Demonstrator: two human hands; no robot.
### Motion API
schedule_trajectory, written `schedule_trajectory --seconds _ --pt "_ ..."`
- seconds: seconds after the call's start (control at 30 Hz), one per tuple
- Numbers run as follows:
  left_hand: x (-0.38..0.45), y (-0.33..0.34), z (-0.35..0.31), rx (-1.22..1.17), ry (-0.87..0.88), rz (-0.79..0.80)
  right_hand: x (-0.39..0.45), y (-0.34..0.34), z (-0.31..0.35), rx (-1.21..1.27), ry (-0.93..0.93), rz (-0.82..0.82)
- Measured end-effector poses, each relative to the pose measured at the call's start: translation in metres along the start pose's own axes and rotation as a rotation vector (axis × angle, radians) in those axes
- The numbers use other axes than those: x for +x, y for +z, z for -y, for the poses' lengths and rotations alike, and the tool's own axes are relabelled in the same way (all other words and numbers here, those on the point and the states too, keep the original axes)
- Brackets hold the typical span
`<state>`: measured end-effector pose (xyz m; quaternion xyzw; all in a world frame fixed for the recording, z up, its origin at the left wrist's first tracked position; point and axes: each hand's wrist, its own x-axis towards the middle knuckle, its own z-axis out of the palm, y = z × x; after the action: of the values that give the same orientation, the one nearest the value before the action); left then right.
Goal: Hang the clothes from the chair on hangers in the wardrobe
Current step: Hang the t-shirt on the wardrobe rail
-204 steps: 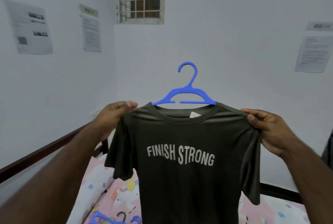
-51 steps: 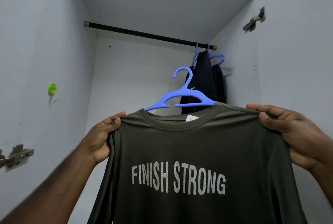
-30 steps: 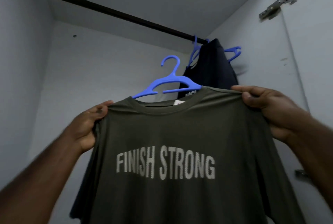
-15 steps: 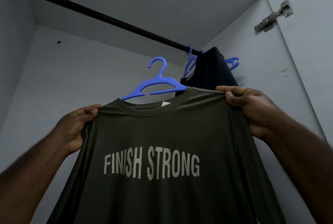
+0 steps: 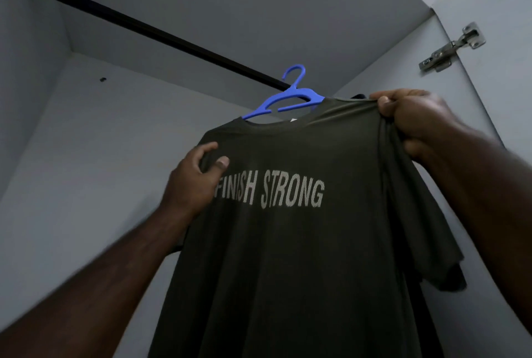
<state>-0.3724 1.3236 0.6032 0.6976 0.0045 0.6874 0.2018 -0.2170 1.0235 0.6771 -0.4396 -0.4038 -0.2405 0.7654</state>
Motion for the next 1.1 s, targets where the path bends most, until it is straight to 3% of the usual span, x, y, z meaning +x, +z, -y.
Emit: schedule_trajectory --seconds 0.3,0.37,0.47,0.6,0.73,0.77,0.8,0.87,0.9,0.97,1.07,1.1 --pt "-0.007 0.03 -0.004 -0.04 -0.033 0.119 0.053 0.028 0.009 -0.103 -0.059 -0.1" --pt "-0.01 0.032 -0.002 -0.037 -0.029 0.128 0.064 0.036 0.006 -0.219 -0.079 -0.065" --pt "-0.013 0.033 0.003 -0.035 -0.027 0.149 0.069 0.053 -0.001 -0.759 -0.176 -0.15" --pt "-0.01 0.031 0.012 -0.019 -0.037 0.159 0.083 0.067 0.003 -0.234 -0.011 -0.17" --pt "-0.006 0.029 0.021 -0.003 -0.049 0.16 0.088 0.076 0.0 -0.91 -0.2 -0.071" --pt "-0.006 0.029 0.022 0.001 -0.051 0.163 0.088 0.082 -0.001 -0.982 -0.209 -0.07" --pt "-0.006 0.029 0.023 0.005 -0.052 0.166 0.094 0.084 -0.004 -0.849 -0.146 -0.081" --pt "-0.006 0.029 0.025 0.007 -0.055 0.166 0.103 0.089 -0.004 -0.272 0.098 -0.173" --pt "-0.006 0.029 0.026 0.006 -0.057 0.165 0.104 0.087 -0.002 -0.192 0.101 -0.178" --pt "-0.007 0.03 0.028 0.0 -0.064 0.173 0.108 0.078 -0.009 -0.334 0.021 -0.175" --pt "-0.011 0.03 0.031 0.0 -0.069 0.178 0.117 0.069 -0.015 -1.087 -0.159 -0.129" --pt "-0.012 0.03 0.031 0.003 -0.069 0.177 0.122 0.067 -0.021 -1.141 -0.184 -0.131"
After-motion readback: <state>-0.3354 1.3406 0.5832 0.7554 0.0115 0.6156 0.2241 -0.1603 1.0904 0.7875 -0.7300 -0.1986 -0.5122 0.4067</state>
